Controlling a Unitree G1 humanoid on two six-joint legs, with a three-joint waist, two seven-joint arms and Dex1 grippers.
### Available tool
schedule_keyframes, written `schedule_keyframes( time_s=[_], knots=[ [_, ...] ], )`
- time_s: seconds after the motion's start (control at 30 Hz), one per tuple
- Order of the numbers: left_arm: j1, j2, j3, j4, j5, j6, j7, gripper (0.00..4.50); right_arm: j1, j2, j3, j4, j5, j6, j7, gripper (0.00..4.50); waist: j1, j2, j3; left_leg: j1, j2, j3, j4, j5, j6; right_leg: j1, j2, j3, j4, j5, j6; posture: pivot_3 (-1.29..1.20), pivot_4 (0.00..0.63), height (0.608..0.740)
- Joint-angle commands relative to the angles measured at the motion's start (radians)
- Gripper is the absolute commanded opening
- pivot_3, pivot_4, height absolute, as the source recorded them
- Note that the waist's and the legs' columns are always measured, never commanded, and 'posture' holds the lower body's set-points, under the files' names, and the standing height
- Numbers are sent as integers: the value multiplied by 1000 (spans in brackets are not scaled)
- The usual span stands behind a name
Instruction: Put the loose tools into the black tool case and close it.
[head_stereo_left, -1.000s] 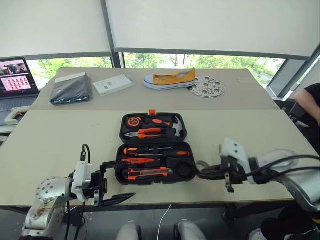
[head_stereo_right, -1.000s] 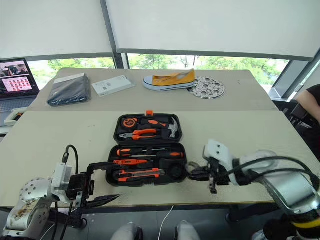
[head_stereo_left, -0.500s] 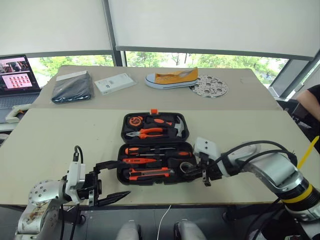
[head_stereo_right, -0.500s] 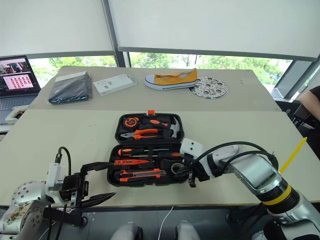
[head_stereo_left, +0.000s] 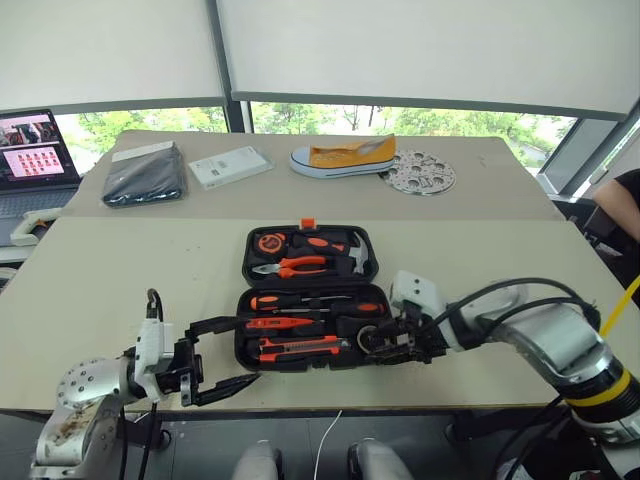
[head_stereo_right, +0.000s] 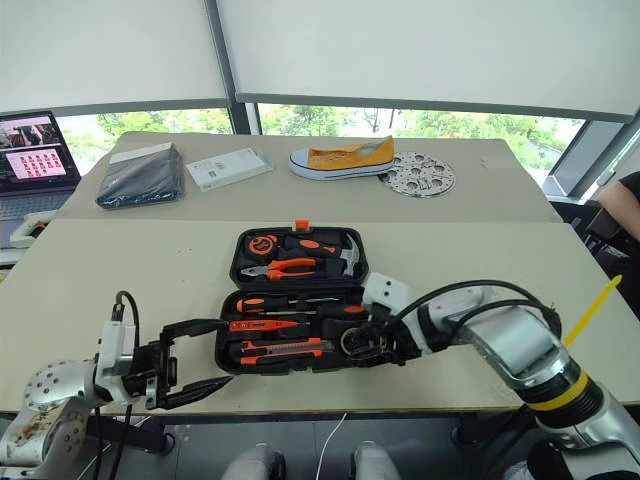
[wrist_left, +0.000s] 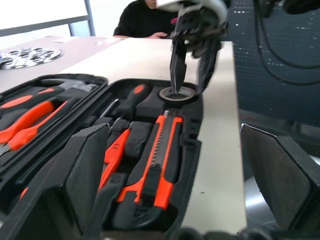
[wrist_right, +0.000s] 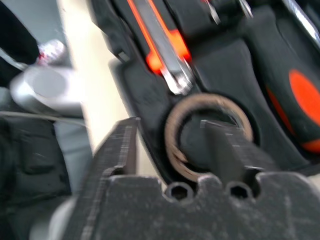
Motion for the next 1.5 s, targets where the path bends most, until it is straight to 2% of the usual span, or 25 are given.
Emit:
schedule_keyframes(
  time_s=[0.03,0.07,0.17,0.3,0.5,0.67,0.77,0.97,1.23,1.37,1.47,1.5],
  knots=[
    [-46,19,78,42,-19,49,87,4500,48,-46,-168,42,50,-83,49,2986,4,0,0,0,0,0,0,0,0,0,0,0,0,0,0,0,150,740],
    [-64,25,88,64,-9,77,124,4500,70,-47,-192,73,34,-127,53,2986,7,0,0,1,0,-1,0,0,0,2,0,-1,0,0,0,0,150,740],
    [-130,34,103,141,45,177,275,3735,87,-17,-215,215,-45,-272,24,3009,10,-1,0,3,0,-1,0,0,0,4,0,-2,-1,0,1,0,150,740],
    [-238,-1,91,209,97,265,450,2309,3,62,-158,473,-245,-540,-92,1959,2,-1,0,4,0,-1,0,0,0,4,0,-1,0,-1,3,0,150,740],
    [-342,-41,-45,249,202,319,504,104,-122,174,-54,778,-418,-825,-92,0,-10,-1,0,3,-1,0,0,1,0,4,1,0,0,2,-1,0,150,740],
    [-418,-69,-126,311,256,323,486,46,-198,252,-14,986,-485,-940,-79,0,-11,-1,0,0,-1,0,0,1,0,2,1,0,0,2,-1,0,150,740],
    [-452,-79,-158,341,267,292,437,46,-209,287,-6,1009,-476,-966,-14,0,-8,-1,1,0,-2,-1,0,1,0,2,1,0,0,3,-1,0,150,740],
    [-474,-83,-199,348,281,283,350,46,-112,279,-11,820,-436,-811,56,0,6,0,1,0,-3,-1,0,1,0,2,-1,-1,0,3,0,0,150,740],
    [-454,-89,-215,318,289,333,343,46,24,221,-68,643,-451,-683,-1,0,14,0,1,0,-4,-1,0,0,0,2,-2,-1,0,2,1,0,150,740],
    [-431,-69,-186,298,267,346,325,46,43,216,-145,611,-425,-669,-62,0,14,0,1,0,-5,-1,0,0,0,3,-2,-1,0,2,1,0,150,740],
    [-431,-32,-122,299,258,382,361,747,60,151,-176,557,-361,-540,-4,790,12,0,1,0,-5,-1,0,0,0,3,-2,0,0,2,1,0,150,740],
    [-439,-16,-98,301,248,422,378,1242,64,134,-189,531,-330,-502,16,1252,12,0,1,0,-5,-2,0,0,0,3,-2,-1,0,2,1,0,150,740]
  ],
)
